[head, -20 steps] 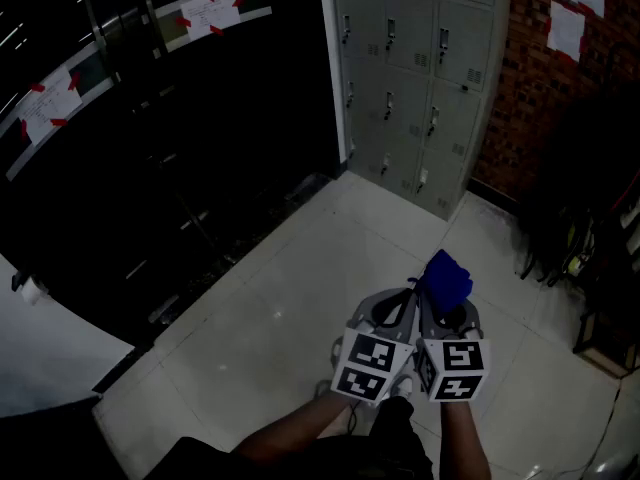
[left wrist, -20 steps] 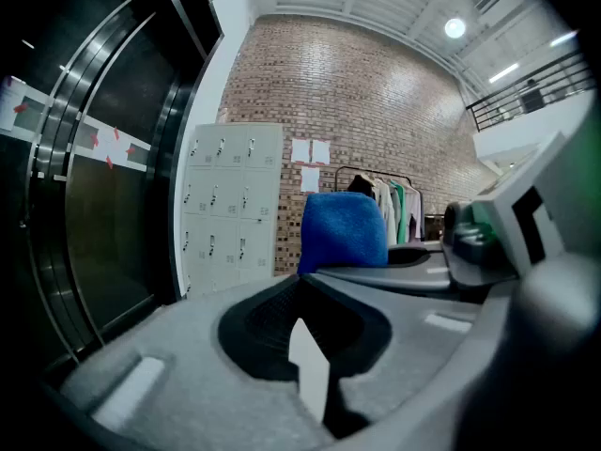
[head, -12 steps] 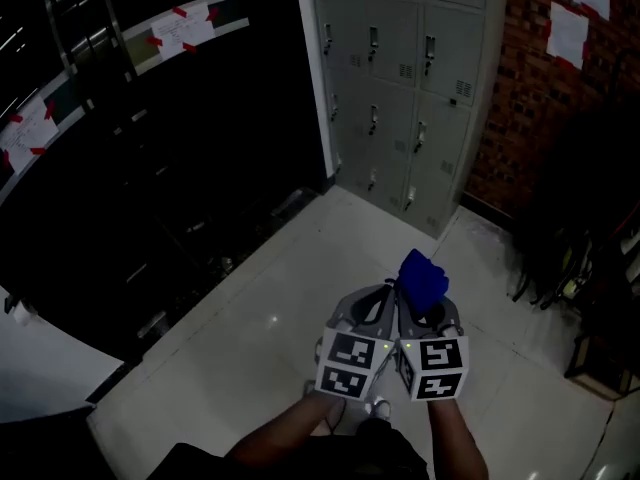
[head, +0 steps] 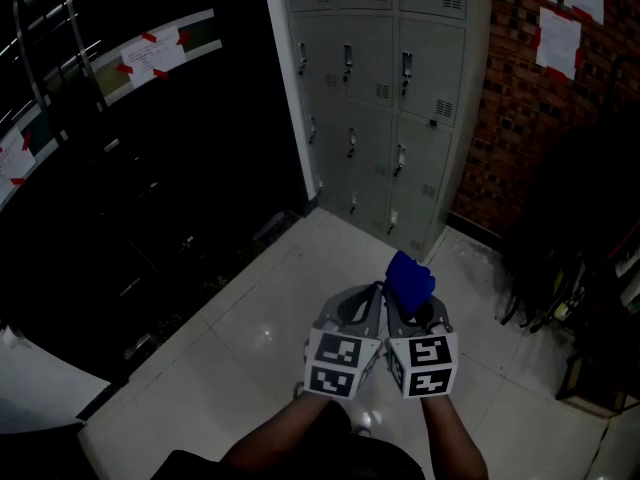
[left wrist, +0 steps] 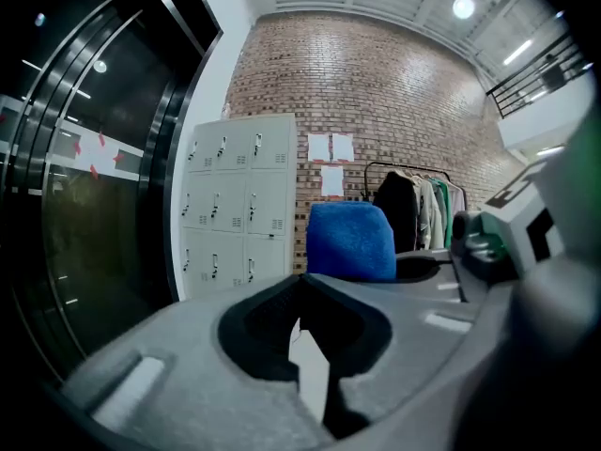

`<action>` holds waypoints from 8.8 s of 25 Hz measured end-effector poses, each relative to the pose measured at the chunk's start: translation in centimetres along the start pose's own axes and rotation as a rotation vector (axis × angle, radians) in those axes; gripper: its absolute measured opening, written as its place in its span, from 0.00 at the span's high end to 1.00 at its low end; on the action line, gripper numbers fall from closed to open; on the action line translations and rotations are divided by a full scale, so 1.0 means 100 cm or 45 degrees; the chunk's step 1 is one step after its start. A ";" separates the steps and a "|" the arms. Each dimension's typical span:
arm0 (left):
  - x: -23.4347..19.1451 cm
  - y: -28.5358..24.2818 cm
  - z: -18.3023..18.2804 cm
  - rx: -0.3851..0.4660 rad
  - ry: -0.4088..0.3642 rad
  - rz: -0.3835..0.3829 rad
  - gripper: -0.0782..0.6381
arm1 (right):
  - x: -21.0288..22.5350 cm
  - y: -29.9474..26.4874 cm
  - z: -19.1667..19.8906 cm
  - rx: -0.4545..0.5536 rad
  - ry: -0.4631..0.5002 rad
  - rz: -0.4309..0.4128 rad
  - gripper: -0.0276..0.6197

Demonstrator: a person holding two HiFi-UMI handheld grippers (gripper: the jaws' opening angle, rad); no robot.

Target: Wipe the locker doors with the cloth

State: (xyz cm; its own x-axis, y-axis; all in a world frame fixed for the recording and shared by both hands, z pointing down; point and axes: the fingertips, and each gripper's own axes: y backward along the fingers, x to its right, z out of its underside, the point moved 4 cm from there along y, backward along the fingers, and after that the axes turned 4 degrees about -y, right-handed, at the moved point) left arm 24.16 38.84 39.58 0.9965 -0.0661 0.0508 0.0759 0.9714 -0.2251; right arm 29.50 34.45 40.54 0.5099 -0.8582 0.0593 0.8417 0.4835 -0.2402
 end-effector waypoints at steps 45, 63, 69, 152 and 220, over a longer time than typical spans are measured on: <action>-0.287 -0.471 -0.133 0.172 -0.033 0.175 0.89 | 0.233 -0.477 -0.175 0.135 0.081 0.156 0.83; -0.336 -0.647 -0.250 0.248 -0.047 0.289 0.89 | 0.367 -0.598 -0.355 0.300 0.182 0.169 0.83; -0.348 -0.673 -0.284 0.291 -0.073 0.386 0.89 | 0.382 -0.621 -0.405 0.328 0.190 0.229 0.83; -0.278 -0.714 -0.276 0.322 -0.159 0.740 0.89 | 0.467 -0.556 -0.321 0.254 0.082 0.686 0.83; -0.257 -0.726 -0.230 0.225 -0.127 0.740 0.89 | 0.481 -0.557 -0.238 0.169 -0.048 0.675 0.83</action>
State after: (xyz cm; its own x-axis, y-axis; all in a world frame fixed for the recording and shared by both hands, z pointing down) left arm -6.17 -35.19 32.26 0.8644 0.4992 0.0607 -0.4944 0.8657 -0.0787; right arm 2.96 -37.85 33.73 0.8744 -0.4852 -0.0011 0.4814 0.8679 -0.1225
